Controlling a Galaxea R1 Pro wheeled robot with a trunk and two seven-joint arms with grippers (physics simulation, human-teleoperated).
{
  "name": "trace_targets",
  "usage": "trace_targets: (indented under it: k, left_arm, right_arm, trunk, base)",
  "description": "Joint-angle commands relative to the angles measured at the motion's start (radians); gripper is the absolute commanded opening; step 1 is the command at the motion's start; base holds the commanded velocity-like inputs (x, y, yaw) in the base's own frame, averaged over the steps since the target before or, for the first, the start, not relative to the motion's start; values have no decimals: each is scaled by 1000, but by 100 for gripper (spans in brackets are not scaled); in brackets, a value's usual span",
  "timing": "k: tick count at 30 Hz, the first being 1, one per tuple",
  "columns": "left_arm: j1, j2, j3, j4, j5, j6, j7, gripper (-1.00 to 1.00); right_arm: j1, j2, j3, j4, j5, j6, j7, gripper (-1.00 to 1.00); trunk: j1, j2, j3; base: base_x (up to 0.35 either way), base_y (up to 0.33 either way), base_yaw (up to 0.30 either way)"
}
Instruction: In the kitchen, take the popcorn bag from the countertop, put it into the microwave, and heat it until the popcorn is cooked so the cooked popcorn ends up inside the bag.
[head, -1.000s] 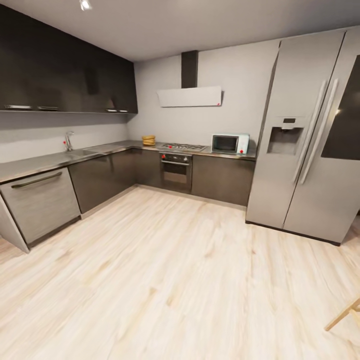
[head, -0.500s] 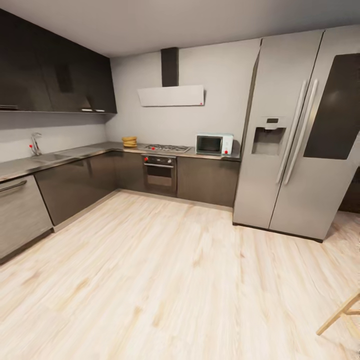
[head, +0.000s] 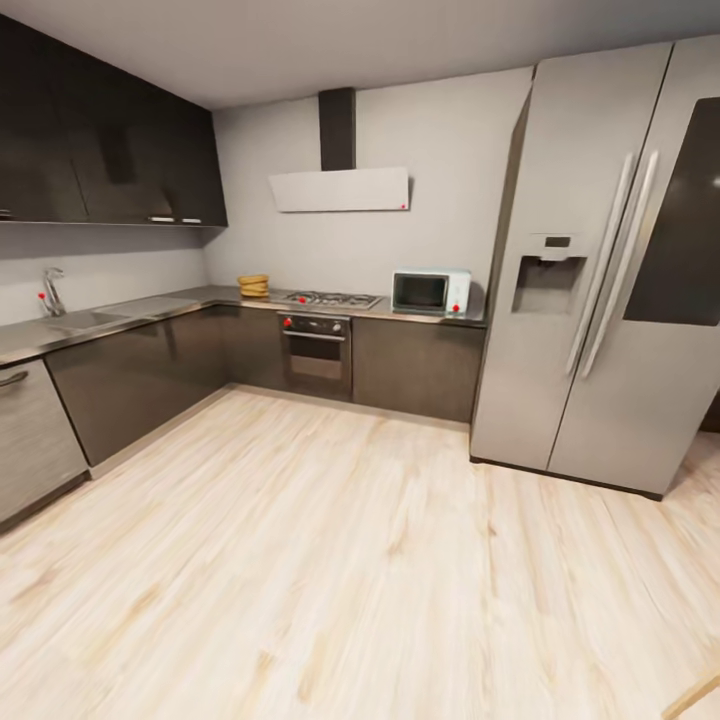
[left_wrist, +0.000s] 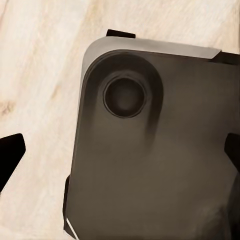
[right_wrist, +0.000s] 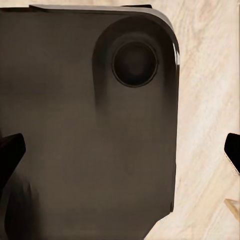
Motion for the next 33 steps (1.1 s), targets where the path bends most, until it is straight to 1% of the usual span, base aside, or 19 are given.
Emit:
trace_targets:
  k: [1,33]
  left_arm:
    - [0,0,1,0,6,-2,1,100]
    - [0,0,1,0,6,-5,1,100]
  right_arm:
    - [0,0,-1,0,-2,-3,-1,100]
    - [0,0,-1,0,-3,-4,-1,100]
  trunk:
    - [1,0,-1]
    - [1,0,-1]
  base:
    - [330,0,0]
    - [330,0,0]
